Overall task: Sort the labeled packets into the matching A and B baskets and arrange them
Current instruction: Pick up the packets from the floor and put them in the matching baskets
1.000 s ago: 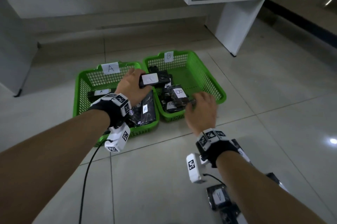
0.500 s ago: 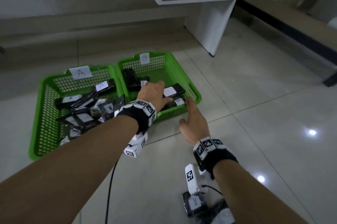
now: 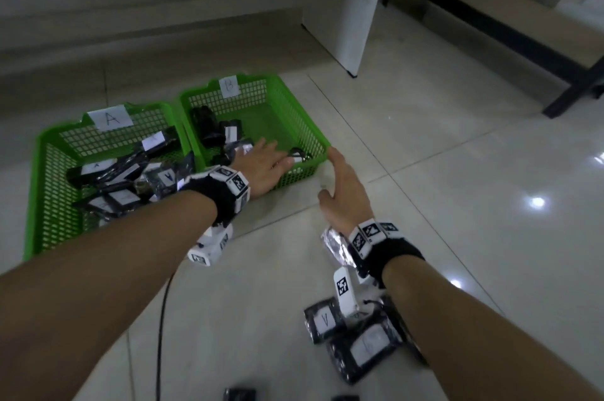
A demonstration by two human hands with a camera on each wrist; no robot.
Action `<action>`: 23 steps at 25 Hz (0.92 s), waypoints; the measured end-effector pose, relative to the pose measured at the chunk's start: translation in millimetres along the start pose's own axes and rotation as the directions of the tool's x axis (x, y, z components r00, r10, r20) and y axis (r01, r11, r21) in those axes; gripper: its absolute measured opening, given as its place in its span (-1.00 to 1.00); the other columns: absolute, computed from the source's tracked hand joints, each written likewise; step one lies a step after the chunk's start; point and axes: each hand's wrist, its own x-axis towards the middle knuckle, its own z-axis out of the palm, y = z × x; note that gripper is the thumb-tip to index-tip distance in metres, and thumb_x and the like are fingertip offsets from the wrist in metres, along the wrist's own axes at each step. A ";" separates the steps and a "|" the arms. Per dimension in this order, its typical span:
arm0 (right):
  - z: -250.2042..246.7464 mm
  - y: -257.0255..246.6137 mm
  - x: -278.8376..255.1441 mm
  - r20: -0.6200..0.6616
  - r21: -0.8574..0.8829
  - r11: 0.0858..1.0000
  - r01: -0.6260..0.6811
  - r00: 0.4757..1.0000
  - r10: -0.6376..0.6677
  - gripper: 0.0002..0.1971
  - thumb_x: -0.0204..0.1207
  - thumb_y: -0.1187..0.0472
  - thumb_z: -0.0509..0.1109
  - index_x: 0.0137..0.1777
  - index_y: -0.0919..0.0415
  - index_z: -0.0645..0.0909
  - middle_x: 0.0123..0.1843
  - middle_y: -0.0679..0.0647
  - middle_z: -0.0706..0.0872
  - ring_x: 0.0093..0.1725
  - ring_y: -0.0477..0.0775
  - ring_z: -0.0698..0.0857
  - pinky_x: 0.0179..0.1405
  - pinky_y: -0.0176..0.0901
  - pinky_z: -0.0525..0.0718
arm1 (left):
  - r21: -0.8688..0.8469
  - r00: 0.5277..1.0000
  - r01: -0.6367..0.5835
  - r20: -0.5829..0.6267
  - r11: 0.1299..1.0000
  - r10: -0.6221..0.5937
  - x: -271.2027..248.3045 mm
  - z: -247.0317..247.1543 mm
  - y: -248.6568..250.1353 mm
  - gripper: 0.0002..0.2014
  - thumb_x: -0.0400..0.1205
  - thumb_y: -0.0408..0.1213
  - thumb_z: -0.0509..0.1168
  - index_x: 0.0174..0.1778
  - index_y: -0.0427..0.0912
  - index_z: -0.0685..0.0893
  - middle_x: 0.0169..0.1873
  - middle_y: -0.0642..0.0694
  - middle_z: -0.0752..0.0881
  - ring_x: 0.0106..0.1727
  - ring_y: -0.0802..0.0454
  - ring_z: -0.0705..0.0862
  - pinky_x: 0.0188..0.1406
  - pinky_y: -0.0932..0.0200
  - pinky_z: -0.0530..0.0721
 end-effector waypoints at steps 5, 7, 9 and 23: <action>-38.8 38.0 -66.2 -0.098 -0.146 0.967 -0.209 0.976 0.196 -0.36 0.49 0.35 0.37 0.59 0.07 0.43 0.49 0.12 0.54 0.50 0.14 0.50 0.51 -0.09 0.42 | 0.247 0.840 -0.353 -0.342 0.902 0.422 -28.0 0.7 23.9 -0.70 0.70 -0.03 0.09 0.08 -0.18 0.58 0.10 -0.18 0.61 0.13 -0.18 0.57 0.13 -0.14 0.59; -49.6 56.3 -94.6 -0.087 -0.236 0.929 -0.285 0.958 0.272 -0.47 0.46 0.34 0.38 0.46 0.09 0.55 0.44 0.10 0.59 0.49 0.13 0.49 0.49 -0.09 0.43 | 0.221 0.817 -0.494 -0.214 0.841 0.536 -44.9 11.8 50.5 -0.85 0.68 -0.15 0.20 0.00 -0.14 0.56 -0.04 -0.10 0.61 -0.06 -0.10 0.60 -0.08 -0.05 0.62; -57.1 70.8 -123.2 -0.102 -0.260 0.884 -0.388 0.921 0.375 -0.54 0.46 0.28 0.38 0.39 0.09 0.58 0.40 0.10 0.61 0.46 0.15 0.49 0.48 -0.03 0.48 | 0.240 0.801 -0.588 0.036 0.772 0.598 -60.0 35.2 75.1 -0.87 0.67 -0.16 0.25 0.05 -0.10 0.58 0.00 -0.07 0.61 -0.03 -0.07 0.62 -0.11 0.00 0.64; -73.5 102.3 -173.7 -0.155 -0.224 0.793 -0.567 0.824 0.546 -0.58 0.39 0.10 0.59 0.20 0.22 0.63 0.19 0.20 0.67 0.20 0.23 0.66 0.01 -0.12 0.58 | 0.546 0.874 -0.483 0.348 0.684 0.339 -64.6 83.7 120.9 -0.78 0.62 -0.18 0.33 0.17 -0.10 0.60 0.24 -0.14 0.52 0.29 -0.14 0.48 0.07 -0.07 0.57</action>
